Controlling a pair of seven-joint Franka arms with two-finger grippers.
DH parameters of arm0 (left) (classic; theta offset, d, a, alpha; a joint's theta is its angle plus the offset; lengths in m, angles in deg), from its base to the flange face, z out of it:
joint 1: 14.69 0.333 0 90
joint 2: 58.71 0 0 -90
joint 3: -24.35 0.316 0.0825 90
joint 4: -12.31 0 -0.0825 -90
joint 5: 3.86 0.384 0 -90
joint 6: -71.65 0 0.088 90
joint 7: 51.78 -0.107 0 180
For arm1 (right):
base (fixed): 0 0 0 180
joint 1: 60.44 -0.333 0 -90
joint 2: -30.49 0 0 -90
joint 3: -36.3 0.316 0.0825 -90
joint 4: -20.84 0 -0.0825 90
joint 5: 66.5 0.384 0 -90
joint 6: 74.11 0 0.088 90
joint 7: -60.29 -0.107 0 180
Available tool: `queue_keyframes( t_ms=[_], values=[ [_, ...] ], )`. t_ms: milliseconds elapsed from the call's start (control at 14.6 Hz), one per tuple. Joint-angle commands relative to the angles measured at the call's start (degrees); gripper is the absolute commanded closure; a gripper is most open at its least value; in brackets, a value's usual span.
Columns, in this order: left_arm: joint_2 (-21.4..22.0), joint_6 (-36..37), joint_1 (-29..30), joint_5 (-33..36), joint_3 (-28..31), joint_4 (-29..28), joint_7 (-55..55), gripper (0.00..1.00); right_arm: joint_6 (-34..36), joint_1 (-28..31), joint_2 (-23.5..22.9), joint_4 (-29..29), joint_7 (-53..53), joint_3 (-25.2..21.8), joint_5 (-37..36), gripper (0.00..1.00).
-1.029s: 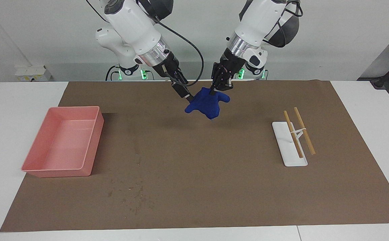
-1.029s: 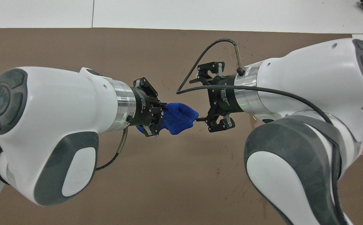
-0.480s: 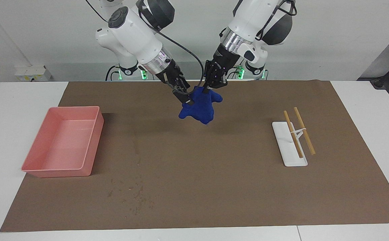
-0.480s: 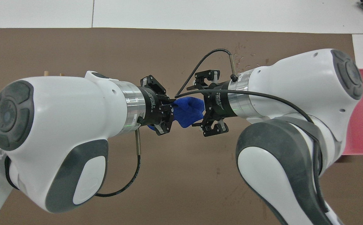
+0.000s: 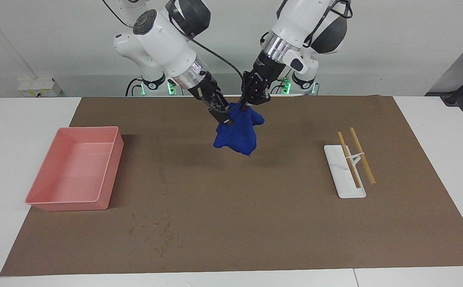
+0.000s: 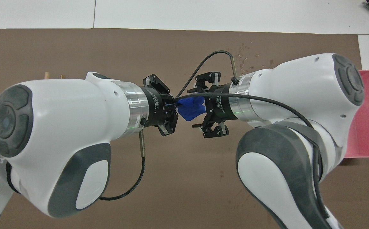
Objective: Wipe water with towel using both arms
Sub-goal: 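Grasp the towel with the right gripper from the left gripper, then carry the towel to the spill with the right gripper while the left withdraws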
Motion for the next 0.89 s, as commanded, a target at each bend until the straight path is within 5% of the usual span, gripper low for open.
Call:
queue_keyframes(
  t_ms=[0,69,754,823],
  values=[
    [-0.3,-0.6,-1.3,1.6,0.6,0.9,1.4,1.0,-1.7,-0.3,1.4,1.8,-0.3,0.0,1.5,0.86],
    [-0.3,-0.6,-1.3,1.6,0.6,0.9,1.4,1.0,-2.0,-0.8,1.3,1.6,-0.3,0.0,1.5,1.0],
    [-0.1,-0.5,-1.3,2.4,0.6,0.9,0.5,1.0,-1.5,1.1,1.3,-1.1,2.9,-0.7,0.2,1.0],
    [0.0,-0.4,-1.3,2.4,0.6,0.8,0.2,0.94,-1.3,1.5,1.3,-1.2,4.0,-0.7,0.2,1.0]
  ],
)
